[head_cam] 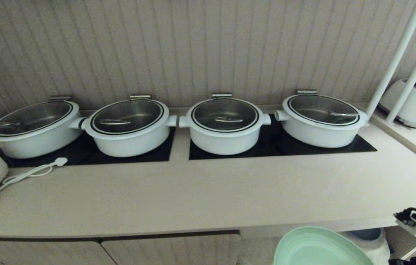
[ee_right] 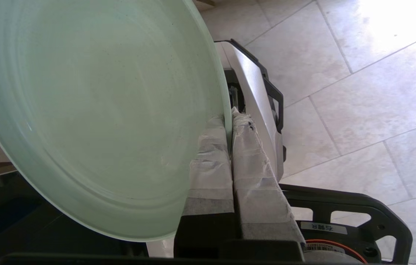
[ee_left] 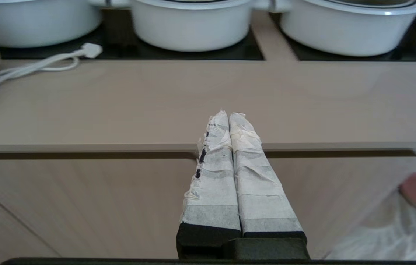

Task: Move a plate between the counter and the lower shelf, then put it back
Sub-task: Put the plate in the cupboard

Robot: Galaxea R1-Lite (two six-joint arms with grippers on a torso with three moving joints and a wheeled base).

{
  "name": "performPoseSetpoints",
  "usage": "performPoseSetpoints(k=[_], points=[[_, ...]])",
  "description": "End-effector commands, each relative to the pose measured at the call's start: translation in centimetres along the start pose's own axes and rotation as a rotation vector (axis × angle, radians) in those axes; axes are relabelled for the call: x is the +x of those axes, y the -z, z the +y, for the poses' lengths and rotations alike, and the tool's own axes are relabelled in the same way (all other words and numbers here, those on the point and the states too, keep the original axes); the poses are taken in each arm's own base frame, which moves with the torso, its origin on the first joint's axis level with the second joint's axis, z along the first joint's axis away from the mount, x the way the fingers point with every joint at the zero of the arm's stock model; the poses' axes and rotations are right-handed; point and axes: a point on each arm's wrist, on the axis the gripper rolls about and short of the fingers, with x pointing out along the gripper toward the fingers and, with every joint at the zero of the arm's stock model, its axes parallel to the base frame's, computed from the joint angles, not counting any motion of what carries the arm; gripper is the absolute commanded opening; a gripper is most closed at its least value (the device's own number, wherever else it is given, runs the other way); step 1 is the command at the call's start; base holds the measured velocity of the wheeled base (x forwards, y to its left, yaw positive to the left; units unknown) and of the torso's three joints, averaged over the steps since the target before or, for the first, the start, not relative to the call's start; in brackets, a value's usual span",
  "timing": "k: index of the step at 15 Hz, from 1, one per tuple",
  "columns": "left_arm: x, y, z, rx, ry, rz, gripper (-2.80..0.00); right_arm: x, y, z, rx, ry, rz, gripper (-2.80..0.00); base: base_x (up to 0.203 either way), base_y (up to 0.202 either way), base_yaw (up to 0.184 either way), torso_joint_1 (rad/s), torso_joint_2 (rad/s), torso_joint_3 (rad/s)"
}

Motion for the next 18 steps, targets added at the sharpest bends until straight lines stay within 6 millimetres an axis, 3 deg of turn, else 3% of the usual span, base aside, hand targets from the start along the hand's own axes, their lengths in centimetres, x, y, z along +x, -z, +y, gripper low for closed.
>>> performPoseSetpoints(k=[1,18], points=[[0.0,0.0,0.0,-0.001,0.0,-0.001,-2.8,0.02,0.0,0.0,0.003,0.0,0.003,-2.8,0.0,-0.195,0.001,0.002,0.01,-0.001],[0.0,0.0,0.0,-0.001,0.0,-0.001,-2.8,0.16,0.27,-0.1,0.003,-0.008,0.016,-2.8,0.0,-0.196,0.0,0.002,0.0,0.002]])
